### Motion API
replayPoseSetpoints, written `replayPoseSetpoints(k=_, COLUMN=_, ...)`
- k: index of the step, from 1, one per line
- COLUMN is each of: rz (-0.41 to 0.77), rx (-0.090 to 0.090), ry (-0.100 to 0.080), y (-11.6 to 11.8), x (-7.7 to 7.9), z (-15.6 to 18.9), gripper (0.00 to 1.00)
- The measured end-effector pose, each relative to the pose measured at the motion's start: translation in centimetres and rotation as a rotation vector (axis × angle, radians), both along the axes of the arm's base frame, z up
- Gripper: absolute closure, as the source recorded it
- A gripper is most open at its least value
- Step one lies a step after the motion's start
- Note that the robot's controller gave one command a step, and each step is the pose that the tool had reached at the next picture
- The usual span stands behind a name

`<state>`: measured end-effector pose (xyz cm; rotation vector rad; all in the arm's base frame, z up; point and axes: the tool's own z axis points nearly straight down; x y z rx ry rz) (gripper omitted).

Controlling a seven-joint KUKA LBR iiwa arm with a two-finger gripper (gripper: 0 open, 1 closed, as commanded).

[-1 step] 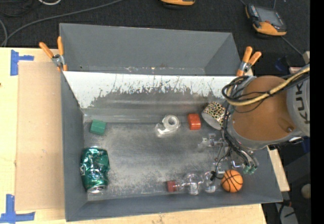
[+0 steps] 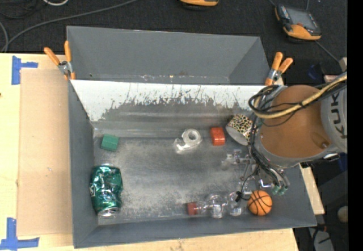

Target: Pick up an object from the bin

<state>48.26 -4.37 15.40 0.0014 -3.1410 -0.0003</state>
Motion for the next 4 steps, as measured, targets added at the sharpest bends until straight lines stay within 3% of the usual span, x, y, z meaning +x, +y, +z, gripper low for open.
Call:
replayPoseSetpoints(k=1, rz=-0.12, rx=0.005, ry=-0.001, y=-3.6, x=1.0, z=-7.7, gripper=1.0)
replayPoseSetpoints(k=2, rz=-0.119, rx=0.005, ry=-0.001, y=-3.6, x=1.0, z=-7.7, gripper=1.0)
replayPoseSetpoints(k=3, rz=-0.178, rx=0.004, ry=0.008, y=-2.5, x=-0.1, z=-1.2, gripper=1.0)
replayPoseSetpoints(k=4, rz=-0.217, rx=0.004, ry=0.007, y=-3.1, x=3.1, z=7.2, gripper=1.0)
